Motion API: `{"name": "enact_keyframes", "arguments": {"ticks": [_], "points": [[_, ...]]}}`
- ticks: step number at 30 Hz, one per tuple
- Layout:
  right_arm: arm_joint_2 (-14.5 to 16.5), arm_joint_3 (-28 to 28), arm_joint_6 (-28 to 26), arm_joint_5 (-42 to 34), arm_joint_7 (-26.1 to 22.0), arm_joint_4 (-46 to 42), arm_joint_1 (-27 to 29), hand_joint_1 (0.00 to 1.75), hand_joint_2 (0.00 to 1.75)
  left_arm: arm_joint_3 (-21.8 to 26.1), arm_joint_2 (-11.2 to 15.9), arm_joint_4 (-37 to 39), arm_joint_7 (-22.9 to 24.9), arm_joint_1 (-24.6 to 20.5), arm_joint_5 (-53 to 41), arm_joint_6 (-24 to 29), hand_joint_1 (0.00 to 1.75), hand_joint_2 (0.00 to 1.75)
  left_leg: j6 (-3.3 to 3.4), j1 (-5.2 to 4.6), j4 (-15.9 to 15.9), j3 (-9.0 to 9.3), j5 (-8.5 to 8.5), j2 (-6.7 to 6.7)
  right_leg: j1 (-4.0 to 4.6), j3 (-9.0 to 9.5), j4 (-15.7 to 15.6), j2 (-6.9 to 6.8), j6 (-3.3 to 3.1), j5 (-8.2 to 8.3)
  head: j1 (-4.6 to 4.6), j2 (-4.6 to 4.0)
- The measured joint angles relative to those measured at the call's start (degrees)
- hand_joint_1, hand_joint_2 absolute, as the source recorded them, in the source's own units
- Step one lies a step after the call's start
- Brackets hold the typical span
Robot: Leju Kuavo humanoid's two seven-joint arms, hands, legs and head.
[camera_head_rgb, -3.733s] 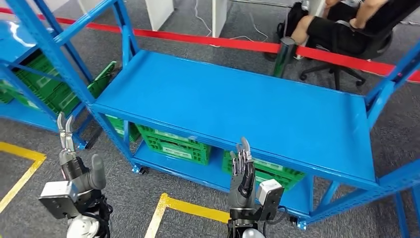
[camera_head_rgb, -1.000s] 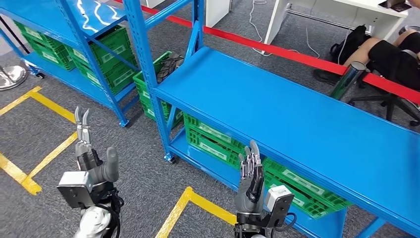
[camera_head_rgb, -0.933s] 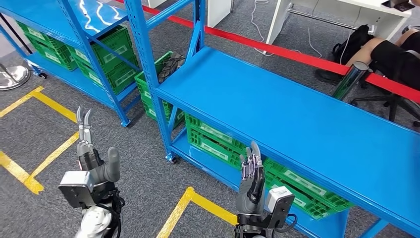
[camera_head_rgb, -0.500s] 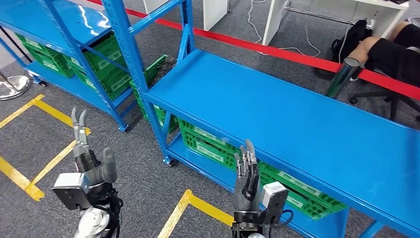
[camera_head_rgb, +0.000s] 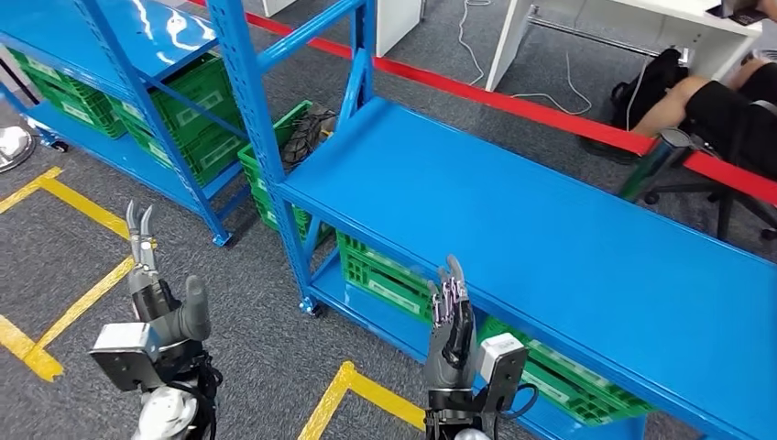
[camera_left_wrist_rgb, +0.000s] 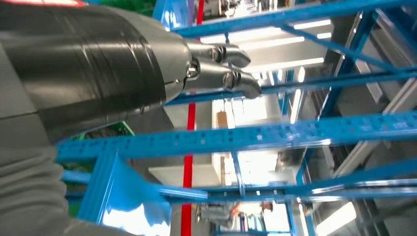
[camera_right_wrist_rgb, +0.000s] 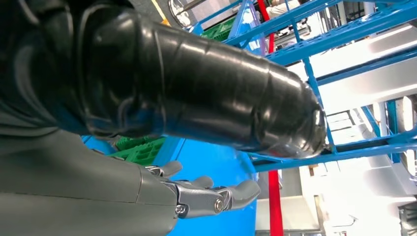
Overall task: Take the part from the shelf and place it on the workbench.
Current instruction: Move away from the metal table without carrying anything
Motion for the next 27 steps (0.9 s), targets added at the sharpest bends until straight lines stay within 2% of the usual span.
{"name": "enact_keyframes", "arguments": {"ticks": [1,2,3,4,5,6,7,8,9,10,12,13,15,16,17,18,19,20,21,22,23,24,25,27], "points": [[-0.1,0.0,0.0,0.0,0.0,0.0,0.1,0.0,0.0,0.0,0.0,0.0,0.0,0.1,0.0,0.0,0.0,0.0,0.1,-0.24,0.0,0.52,-0.46,-0.08,0.12,-2.14,2.3,0.0,-0.18,-0.76,0.32,0.0],[-0.1,0.0,0.0,-0.1,0.0,0.0,0.1,0.0,0.0,0.0,0.0,0.0,0.0,0.1,0.0,0.0,0.0,0.0,0.17,-0.52,0.0,1.2,-1.0,-0.17,0.29,-3.39,2.6,0.01,-0.49,-0.6,0.57,0.0],[-0.2,0.1,0.0,-0.1,0.0,0.0,0.2,0.0,0.0,0.0,0.0,0.0,0.0,0.2,0.0,-0.1,0.0,0.0,0.22,-0.82,0.0,2.01,-1.57,-0.27,0.52,-3.69,1.1,0.02,-0.96,0.68,0.81,0.0],[-0.2,0.1,0.0,-0.2,-0.1,0.0,0.2,0.0,0.0,0.0,0.0,0.0,-0.1,0.2,0.0,-0.1,0.0,0.0,0.28,-1.12,-0.1,2.9,-2.18,-0.34,0.87,-3.13,-2.3,0.03,-1.67,3.19,1.05,0.0],[-0.2,0.1,0.0,-0.2,-0.2,0.0,0.2,0.0,0.0,0.0,0.0,0.1,-0.1,0.2,0.0,-0.1,0.0,0.0,0.36,-1.28,-0.2,3.54,-2.74,-0.38,1.32,-2.18,-6.2,0.13,-2.6,6.43,1.2,0.0],[-0.2,0.1,0.0,-0.2,-0.3,0.1,0.1,0.0,0.0,0.0,0.0,0.1,-0.1,0.2,0.0,-0.1,0.0,0.0,0.35,-1.34,-0.4,4.25,-3.17,-0.51,1.82,-1.52,-9.0,0.28,-3.44,8.6,1.01,0.0],[-0.3,0.1,0.0,-0.3,-0.5,0.1,0.1,0.0,0.0,0.0,0.0,0.1,-0.1,0.2,0.0,-0.1,0.0,0.0,0.22,-1.2,-0.7,4.73,-3.51,-0.61,2.31,-0.9,-11.0,0.47,-4.27,10.02,0.86,0.0],[-0.3,0.1,0.1,-0.3,-0.7,0.1,0.1,0.0,0.0,0.0,-0.1,0.2,-0.2,0.2,0.0,-0.1,0.0,0.0,0.04,-1.0,-0.8,5.15,-3.58,-0.67,2.74,-0.33,-12.3,0.64,-4.95,10.66,0.8,0.0],[-0.2,0.0,0.2,-0.4,-0.8,0.1,0.1,0.0,0.0,0.0,-0.1,0.2,-0.2,0.2,0.0,-0.1,0.0,0.0,-0.29,-0.81,-0.9,5.7,-3.38,-0.69,3.06,0.17,-13.1,0.66,-5.41,10.37,0.79,0.0],[-0.2,0.1,0.3,-0.4,-1.1,0.1,0.1,0.0,0.0,0.0,-0.2,0.1,-0.3,0.2,0.0,-0.1,0.0,0.0,-0.54,-0.72,-0.7,5.73,-3.3,-0.59,2.99,1.54,-14.5,0.62,-5.85,10.68,1.14,0.0],[0.0,0.1,0.5,-0.4,-1.5,0.2,0.0,0.0,0.0,0.0,-0.2,0.1,-0.4,0.1,0.0,-0.2,0.0,0.0,-0.99,-0.79,1.3,5.22,-3.19,-0.25,2.53,4.11,-16.3,0.34,-6.16,11.09,1.39,0.0],[0.0,0.1,0.7,-0.4,-1.7,0.2,-0.1,0.0,0.0,0.0,-0.2,0.2,-0.5,0.0,0.0,-0.2,0.0,0.0,-1.23,-0.71,3.6,3.85,-3.68,-0.13,2.12,5.24,-16.8,0.27,-6.17,11.11,1.25,0.0],[0.0,0.1,1.1,-0.7,-1.7,0.3,-0.1,0.0,0.0,0.0,-0.2,0.2,-0.6,-0.2,0.0,-0.1,0.0,0.0,-2.04,-0.07,9.2,-0.32,-5.8,0.0,1.65,5.95,-16.8,0.26,-5.95,10.58,0.67,0.0],[0.1,0.1,1.3,-0.9,-1.7,0.3,0.0,0.0,0.0,0.0,-0.2,0.3,-0.6,-0.1,0.0,-0.1,0.0,0.0,-2.5,0.35,11.3,-2.6,-7.14,0.06,1.34,6.07,-16.6,0.35,-5.64,10.09,0.49,0.0],[0.0,0.1,1.5,-1.1,-1.8,0.3,0.0,0.0,0.0,0.0,-0.2,0.3,-0.6,-0.1,0.0,-0.1,0.0,0.0,-2.94,0.77,11.8,-4.18,-7.89,0.13,0.98,6.19,-16.2,0.59,-5.17,9.52,0.33,0.0],[0.0,0.1,1.6,-1.2,-1.8,0.4,0.0,0.0,0.0,0.0,-0.2,0.4,-0.6,0.0,0.0,0.0,0.0,0.0,-3.52,1.22,10.8,-4.9,-7.42,0.18,0.53,6.35,-15.7,0.96,-4.6,8.86,0.2,0.0],[0.0,0.1,1.8,-1.4,-1.8,0.4,0.0,0.0,0.0,0.0,-0.2,0.4,-0.7,0.0,0.0,0.0,0.0,0.0,-4.15,1.74,8.0,-4.68,-5.27,0.14,0.02,6.52,-14.9,1.33,-3.92,8.03,0.12,0.0],[0.0,0.0,2.0,-1.5,-1.9,0.5,0.1,0.0,0.0,0.0,-0.2,0.6,-0.7,0.0,0.0,-0.1,0.0,0.0,-4.93,2.12,5.4,-4.17,-2.4,-0.09,-0.44,6.42,-14.0,1.72,-3.17,7.11,-0.03,0.0],[0.0,0.0,2.2,-1.7,-2.0,0.5,0.0,0.0,0.0,0.0,-0.2,0.7,-0.7,-0.1,0.0,-0.1,0.0,0.0,-5.52,2.44,3.1,-3.94,-0.71,-0.4,-0.79,6.42,-13.0,2.04,-2.46,6.24,-0.38,0.0],[0.0,0.0,2.3,-1.9,-2.1,0.6,0.0,0.0,0.0,-0.1,-0.1,0.8,-0.7,0.0,0.0,-0.1,0.0,0.0,-5.59,2.55,2.1,-3.66,0.38,-0.56,-0.97,6.07,-12.2,2.3,-1.8,5.48,-0.72,0.0],[0.0,0.0,2.5,-2.0,-2.2,0.6,0.0,0.0,0.0,-0.1,-0.1,0.9,-0.7,0.0,0.0,-0.1,0.0,0.0,-5.21,2.44,2.4,-3.78,0.6,-0.61,-1.0,5.59,-11.6,2.54,-1.25,4.87,-0.92,0.0],[0.0,-0.1,2.5,-2.1,-2.3,0.7,-0.1,0.0,0.0,0.0,-0.1,0.9,-0.7,0.1,0.0,-0.2,0.0,0.0,-4.49,2.37,2.7,-3.87,0.13,-0.43,-1.04,5.41,-11.1,2.76,-0.8,4.46,-1.03,0.0],[0.0,-0.1,2.5,-2.1,-2.4,0.6,-0.1,0.0,0.0,0.0,-0.1,0.9,-0.7,0.2,0.1,-0.2,0.0,0.0,-3.7,2.29,3.1,-3.54,0.52,-0.05,-1.08,5.14,-11.0,2.96,-0.42,4.13,-0.82,0.0],[-0.1,-0.1,2.5,-2.1,-2.5,0.6,0.0,0.0,0.0,0.0,-0.2,0.9,-0.7,0.0,0.1,-0.3,0.0,0.0,-2.69,2.23,2.9,-3.07,0.66,0.61,-1.22,4.76,-9.5,2.34,0.02,3.0,0.03,0.0]]}}
